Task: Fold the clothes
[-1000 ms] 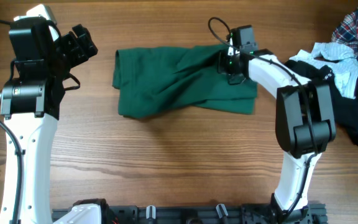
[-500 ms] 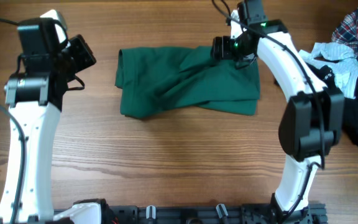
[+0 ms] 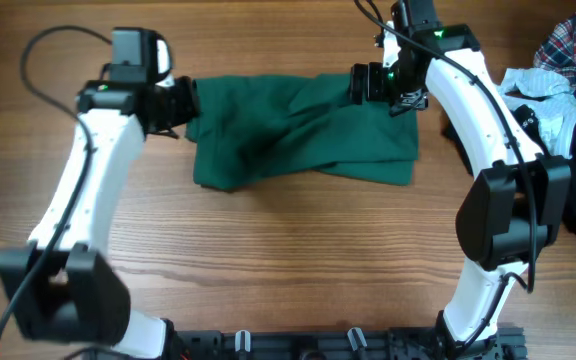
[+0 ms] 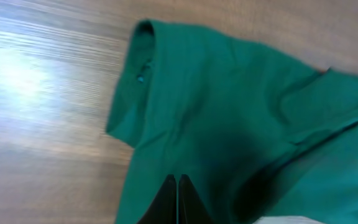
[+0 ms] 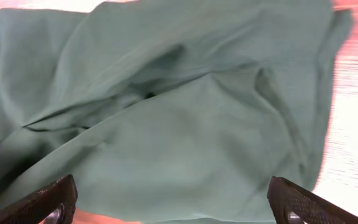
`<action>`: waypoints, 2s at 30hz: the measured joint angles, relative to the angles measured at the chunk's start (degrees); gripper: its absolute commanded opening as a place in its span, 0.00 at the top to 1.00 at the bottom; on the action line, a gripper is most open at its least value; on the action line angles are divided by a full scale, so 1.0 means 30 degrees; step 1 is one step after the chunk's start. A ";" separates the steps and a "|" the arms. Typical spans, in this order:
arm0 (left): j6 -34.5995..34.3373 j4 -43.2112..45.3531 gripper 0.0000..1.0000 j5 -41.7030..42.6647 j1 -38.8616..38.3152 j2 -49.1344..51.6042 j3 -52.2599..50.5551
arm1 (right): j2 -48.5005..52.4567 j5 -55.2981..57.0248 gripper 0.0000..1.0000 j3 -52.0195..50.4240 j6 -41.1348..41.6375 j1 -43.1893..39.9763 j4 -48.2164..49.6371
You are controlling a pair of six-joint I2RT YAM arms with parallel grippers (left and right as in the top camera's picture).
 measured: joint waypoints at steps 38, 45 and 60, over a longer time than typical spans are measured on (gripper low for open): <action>0.1537 -0.4335 0.84 0.0313 -0.0714 0.3402 0.0015 | 0.0000 0.1639 0.00 -0.0182 -0.1647 -0.0794 -0.0787; -0.0780 -0.3322 0.65 -0.1137 -0.0707 0.2696 -0.0459 | -0.0007 0.1647 0.01 -0.0182 -0.1727 -0.0794 -0.0780; -0.2863 0.0678 0.60 -0.1515 0.0277 0.2696 -0.4422 | -0.0007 0.1647 0.01 -0.0248 -0.1843 -0.0794 -0.0707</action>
